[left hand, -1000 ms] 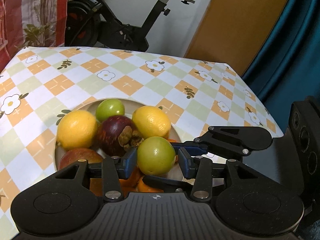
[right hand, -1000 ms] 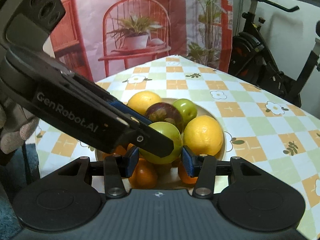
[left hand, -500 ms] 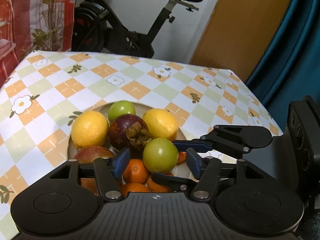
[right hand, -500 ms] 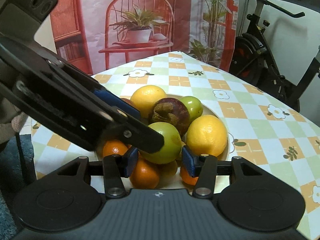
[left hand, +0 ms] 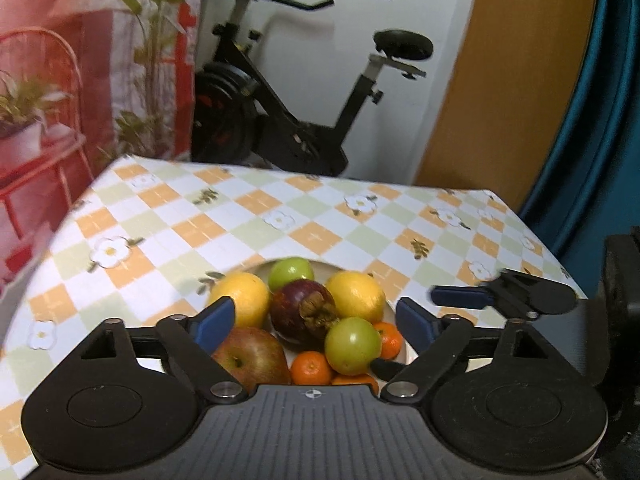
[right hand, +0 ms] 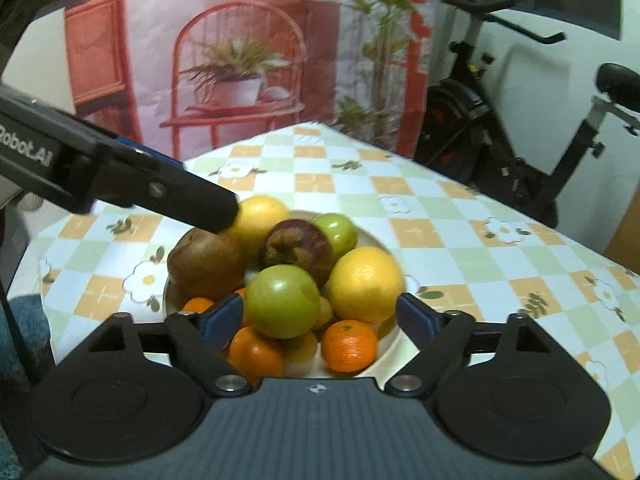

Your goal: Organize fruits

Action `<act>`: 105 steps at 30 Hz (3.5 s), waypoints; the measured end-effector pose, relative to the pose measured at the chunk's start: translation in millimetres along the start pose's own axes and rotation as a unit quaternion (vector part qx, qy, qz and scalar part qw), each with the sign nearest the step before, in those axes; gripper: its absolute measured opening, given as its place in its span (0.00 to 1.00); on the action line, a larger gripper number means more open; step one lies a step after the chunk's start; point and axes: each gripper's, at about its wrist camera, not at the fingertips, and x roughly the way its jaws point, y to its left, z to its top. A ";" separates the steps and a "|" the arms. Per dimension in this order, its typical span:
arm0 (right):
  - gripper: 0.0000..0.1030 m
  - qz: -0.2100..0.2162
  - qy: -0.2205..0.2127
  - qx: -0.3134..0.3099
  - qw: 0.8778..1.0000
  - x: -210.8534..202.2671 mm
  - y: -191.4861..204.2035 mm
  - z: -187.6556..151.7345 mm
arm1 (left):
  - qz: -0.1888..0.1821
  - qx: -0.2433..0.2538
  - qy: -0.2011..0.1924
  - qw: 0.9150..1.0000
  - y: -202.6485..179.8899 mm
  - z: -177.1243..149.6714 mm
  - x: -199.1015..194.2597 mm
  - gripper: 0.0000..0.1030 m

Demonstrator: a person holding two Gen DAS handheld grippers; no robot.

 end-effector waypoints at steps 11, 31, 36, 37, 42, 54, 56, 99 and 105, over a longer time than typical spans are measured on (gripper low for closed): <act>1.00 -0.062 -0.056 0.104 0.991 -64.2 -12.8 0.2 | 0.051 -0.005 -0.064 0.997 -17.7 0.1 -50.4 0.90; 1.00 -0.154 -0.117 0.178 0.965 -186.4 -25.9 -4.3 | 0.085 0.046 -0.147 0.984 -80.7 9.2 -121.9 0.94; 1.00 -0.161 -0.130 0.181 0.961 -208.2 -22.4 0.9 | 0.082 0.043 -0.151 0.984 -92.0 8.8 -135.4 0.97; 1.00 -0.163 -0.131 0.182 0.961 -211.6 -21.8 2.5 | 0.082 0.040 -0.148 0.985 -92.1 9.1 -136.4 0.97; 1.00 -0.171 -0.134 0.175 0.960 -226.0 -15.1 9.6 | 0.098 0.040 -0.156 0.982 -93.3 8.5 -145.5 0.97; 1.00 -0.175 -0.143 0.174 0.958 -244.3 -5.1 16.7 | 0.105 0.021 -0.163 0.981 -91.9 7.7 -163.7 0.97; 1.00 -0.176 -0.145 0.173 0.958 -247.9 -4.6 17.6 | 0.103 0.019 -0.165 0.981 -91.8 7.8 -165.0 0.97; 1.00 -0.177 -0.148 0.177 0.957 -261.5 -1.2 18.5 | 0.112 0.020 -0.170 0.979 -99.7 2.7 -170.0 0.97; 1.00 -0.178 -0.148 0.177 0.957 -261.8 -0.8 18.7 | 0.112 0.020 -0.171 0.979 -100.4 2.5 -170.0 0.97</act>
